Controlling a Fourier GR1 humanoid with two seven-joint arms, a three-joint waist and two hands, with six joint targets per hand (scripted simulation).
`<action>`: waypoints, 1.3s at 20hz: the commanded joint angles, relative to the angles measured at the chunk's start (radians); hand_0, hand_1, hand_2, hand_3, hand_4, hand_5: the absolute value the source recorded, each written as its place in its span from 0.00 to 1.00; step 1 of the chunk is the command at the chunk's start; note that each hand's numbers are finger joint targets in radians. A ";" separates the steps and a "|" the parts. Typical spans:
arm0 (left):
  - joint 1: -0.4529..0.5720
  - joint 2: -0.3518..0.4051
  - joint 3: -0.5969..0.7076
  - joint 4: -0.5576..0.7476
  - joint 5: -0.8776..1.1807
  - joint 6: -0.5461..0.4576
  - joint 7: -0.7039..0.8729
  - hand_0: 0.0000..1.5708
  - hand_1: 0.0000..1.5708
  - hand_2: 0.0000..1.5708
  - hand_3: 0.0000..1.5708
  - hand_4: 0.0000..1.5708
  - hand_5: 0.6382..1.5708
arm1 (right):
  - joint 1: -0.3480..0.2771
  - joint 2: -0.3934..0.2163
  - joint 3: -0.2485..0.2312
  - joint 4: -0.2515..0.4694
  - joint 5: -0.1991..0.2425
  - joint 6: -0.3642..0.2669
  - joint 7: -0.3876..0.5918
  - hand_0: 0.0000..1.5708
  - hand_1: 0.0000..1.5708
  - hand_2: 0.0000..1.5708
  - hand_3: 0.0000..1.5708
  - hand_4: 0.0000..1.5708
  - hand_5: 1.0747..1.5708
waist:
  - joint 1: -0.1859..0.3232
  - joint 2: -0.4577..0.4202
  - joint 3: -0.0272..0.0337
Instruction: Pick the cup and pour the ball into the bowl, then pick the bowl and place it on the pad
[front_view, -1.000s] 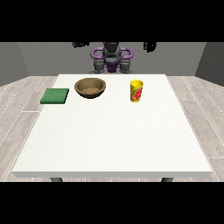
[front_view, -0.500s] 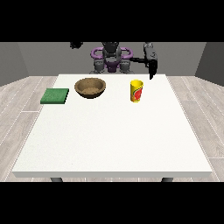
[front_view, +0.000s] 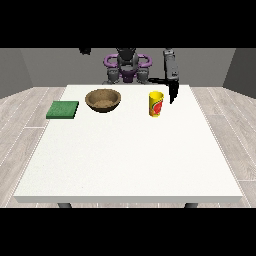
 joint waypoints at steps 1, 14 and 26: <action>-0.014 0.031 0.021 0.125 0.015 -0.040 -0.029 0.00 0.00 0.00 0.00 0.00 0.86 | 0.106 -0.011 -0.010 -0.029 -0.034 0.054 -0.009 0.00 0.00 0.00 0.00 0.00 0.99 | -0.008 -0.044 0.0004; -0.171 0.075 0.105 0.418 0.017 0.025 -0.257 0.00 0.00 0.00 0.00 0.00 0.84 | 0.082 -0.120 -0.183 -0.198 -0.167 0.171 0.006 0.00 0.00 0.00 0.00 0.00 0.99 | -0.125 0.091 -0.0002; -0.167 0.079 0.049 0.486 -0.144 0.309 -0.401 0.84 0.84 1.00 1.00 0.68 0.91 | 0.067 -0.199 -0.357 -0.185 -0.341 0.232 0.050 0.00 0.00 0.00 0.00 0.06 0.98 | -0.139 0.097 0.0002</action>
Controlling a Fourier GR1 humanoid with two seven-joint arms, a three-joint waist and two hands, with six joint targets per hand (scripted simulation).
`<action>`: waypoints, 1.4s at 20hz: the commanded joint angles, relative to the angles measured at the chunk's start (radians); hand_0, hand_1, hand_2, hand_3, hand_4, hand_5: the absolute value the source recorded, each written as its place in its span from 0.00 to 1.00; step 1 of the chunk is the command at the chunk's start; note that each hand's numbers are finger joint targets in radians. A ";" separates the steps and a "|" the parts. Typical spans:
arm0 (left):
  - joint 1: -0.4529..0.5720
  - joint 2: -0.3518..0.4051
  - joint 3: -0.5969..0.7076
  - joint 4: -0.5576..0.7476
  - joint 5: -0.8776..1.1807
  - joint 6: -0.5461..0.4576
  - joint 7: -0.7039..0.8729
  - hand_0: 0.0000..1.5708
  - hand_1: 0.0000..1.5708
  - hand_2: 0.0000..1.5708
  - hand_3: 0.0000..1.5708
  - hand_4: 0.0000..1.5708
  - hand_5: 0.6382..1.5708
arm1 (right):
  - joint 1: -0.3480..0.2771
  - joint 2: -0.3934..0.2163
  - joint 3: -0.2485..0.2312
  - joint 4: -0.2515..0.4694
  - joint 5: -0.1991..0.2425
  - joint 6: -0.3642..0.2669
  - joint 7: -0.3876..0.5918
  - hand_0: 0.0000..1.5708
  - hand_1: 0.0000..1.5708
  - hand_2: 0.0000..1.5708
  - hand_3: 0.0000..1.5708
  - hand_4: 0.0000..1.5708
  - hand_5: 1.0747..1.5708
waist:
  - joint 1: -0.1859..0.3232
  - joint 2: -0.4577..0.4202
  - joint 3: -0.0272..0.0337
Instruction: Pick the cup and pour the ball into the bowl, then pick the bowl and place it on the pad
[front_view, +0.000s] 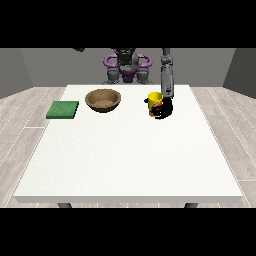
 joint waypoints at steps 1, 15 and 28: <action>0.015 -0.054 -0.051 0.040 -0.057 0.081 0.018 0.84 0.84 1.00 1.00 0.68 0.90 | 0.024 -0.031 -0.065 0.040 -0.062 0.013 0.055 0.00 0.00 0.00 0.00 0.08 0.98 | 0.030 -0.094 -0.0029; -0.187 -0.063 -0.305 0.035 -0.440 0.511 0.449 0.90 0.90 1.00 1.00 0.65 0.98 | 0.029 -0.020 -0.096 0.240 -0.083 0.078 -0.028 0.00 0.00 0.00 0.00 0.17 0.98 | 0.041 -0.203 -0.0013; -0.412 -0.014 -0.489 0.191 -0.806 0.698 0.839 0.87 0.87 1.00 1.00 0.51 1.00 | -0.001 -0.016 -0.066 0.318 -0.023 0.088 -0.059 0.00 0.00 0.00 0.00 0.21 0.99 | 0.043 -0.196 -0.0004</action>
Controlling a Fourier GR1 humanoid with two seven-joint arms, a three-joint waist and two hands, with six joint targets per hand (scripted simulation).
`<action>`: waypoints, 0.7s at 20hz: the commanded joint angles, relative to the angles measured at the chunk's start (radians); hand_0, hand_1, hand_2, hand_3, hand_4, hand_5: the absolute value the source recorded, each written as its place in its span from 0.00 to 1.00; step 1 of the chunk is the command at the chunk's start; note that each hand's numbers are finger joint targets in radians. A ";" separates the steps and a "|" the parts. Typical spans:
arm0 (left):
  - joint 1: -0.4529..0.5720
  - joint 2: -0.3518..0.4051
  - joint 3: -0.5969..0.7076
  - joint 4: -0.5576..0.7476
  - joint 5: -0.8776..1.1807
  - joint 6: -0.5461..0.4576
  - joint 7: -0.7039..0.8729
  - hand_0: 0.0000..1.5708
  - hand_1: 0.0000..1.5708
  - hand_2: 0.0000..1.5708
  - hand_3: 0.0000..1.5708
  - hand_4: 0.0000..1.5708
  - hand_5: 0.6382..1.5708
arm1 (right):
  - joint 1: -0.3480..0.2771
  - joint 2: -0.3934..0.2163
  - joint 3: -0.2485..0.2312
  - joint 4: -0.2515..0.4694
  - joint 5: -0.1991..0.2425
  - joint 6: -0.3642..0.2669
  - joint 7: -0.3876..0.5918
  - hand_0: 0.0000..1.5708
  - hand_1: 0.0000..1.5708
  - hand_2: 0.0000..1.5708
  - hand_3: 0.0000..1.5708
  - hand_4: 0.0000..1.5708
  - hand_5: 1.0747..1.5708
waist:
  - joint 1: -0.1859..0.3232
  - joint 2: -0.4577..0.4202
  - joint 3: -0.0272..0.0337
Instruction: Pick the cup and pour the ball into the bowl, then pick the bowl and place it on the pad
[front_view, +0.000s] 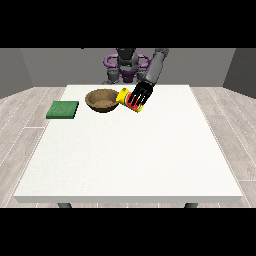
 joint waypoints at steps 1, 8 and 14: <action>-0.051 0.020 -0.109 0.074 -0.179 0.062 0.134 0.88 0.88 1.00 1.00 0.54 0.99 | 0.015 0.019 0.024 0.034 0.012 0.007 -0.006 0.00 0.00 0.00 0.00 0.22 0.99 | -0.002 -0.059 0.0017; -0.119 -0.099 -0.324 0.234 -0.490 0.062 0.413 0.84 0.84 0.91 0.91 0.62 0.90 | -0.017 0.047 0.061 0.094 0.054 -0.025 -0.001 0.00 0.00 0.00 0.00 0.24 0.99 | 0.006 -0.098 0.0009; -0.198 -0.151 -0.528 0.308 -0.729 -0.099 0.561 0.95 0.95 1.00 1.00 0.60 0.94 | 0.005 0.015 0.002 0.215 0.051 -0.005 -0.025 0.00 0.00 0.00 0.00 0.24 0.99 | 0.066 -0.205 0.0029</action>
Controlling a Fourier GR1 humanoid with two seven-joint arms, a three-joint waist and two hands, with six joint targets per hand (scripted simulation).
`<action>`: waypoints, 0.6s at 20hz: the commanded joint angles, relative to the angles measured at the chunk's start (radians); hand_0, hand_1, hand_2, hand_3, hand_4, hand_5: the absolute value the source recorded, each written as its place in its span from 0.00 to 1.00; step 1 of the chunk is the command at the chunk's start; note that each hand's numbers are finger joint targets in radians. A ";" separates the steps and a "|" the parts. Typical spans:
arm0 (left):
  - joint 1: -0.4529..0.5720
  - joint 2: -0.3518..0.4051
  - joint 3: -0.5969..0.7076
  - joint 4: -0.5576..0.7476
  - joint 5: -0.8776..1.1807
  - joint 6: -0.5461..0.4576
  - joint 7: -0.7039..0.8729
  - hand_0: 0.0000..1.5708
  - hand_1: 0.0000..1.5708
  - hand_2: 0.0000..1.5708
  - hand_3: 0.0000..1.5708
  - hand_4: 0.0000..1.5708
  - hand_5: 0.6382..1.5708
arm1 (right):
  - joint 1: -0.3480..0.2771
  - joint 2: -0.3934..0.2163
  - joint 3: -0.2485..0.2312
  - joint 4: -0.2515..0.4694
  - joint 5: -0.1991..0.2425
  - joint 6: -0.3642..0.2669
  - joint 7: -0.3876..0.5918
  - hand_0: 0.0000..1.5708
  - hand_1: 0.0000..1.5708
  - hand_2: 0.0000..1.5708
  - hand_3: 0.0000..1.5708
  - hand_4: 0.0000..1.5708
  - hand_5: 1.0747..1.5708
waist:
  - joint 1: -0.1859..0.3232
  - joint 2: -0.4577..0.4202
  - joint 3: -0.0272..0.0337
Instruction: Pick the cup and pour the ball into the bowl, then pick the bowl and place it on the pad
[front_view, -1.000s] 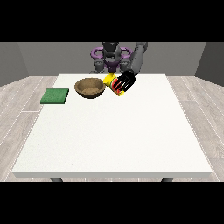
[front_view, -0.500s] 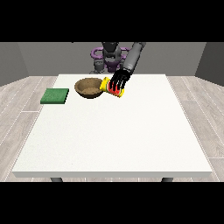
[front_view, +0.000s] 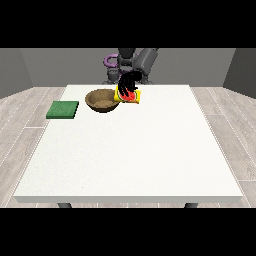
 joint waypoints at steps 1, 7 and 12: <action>-0.053 -0.037 -0.158 0.056 -0.187 -0.092 0.104 0.95 0.95 1.00 1.00 0.61 0.95 | 0.023 0.003 -0.013 0.064 0.015 0.006 -0.033 0.00 0.00 0.00 0.00 0.24 0.99 | 0.035 -0.056 0.0010; -0.019 -0.107 -0.245 -0.071 -0.262 -0.325 0.227 0.95 0.95 1.00 1.00 0.66 0.94 | 0.002 0.020 0.003 0.132 0.015 0.019 -0.045 0.00 0.00 0.00 0.00 0.24 0.99 | 0.016 -0.099 -0.0020; -0.007 -0.081 -0.177 -0.117 -0.234 -0.311 0.155 0.96 0.96 1.00 1.00 0.68 0.93 | 0.101 -0.046 -0.078 0.126 -0.059 0.109 -0.052 0.00 0.00 0.00 0.00 0.24 0.99 | 0.050 -0.131 -0.0026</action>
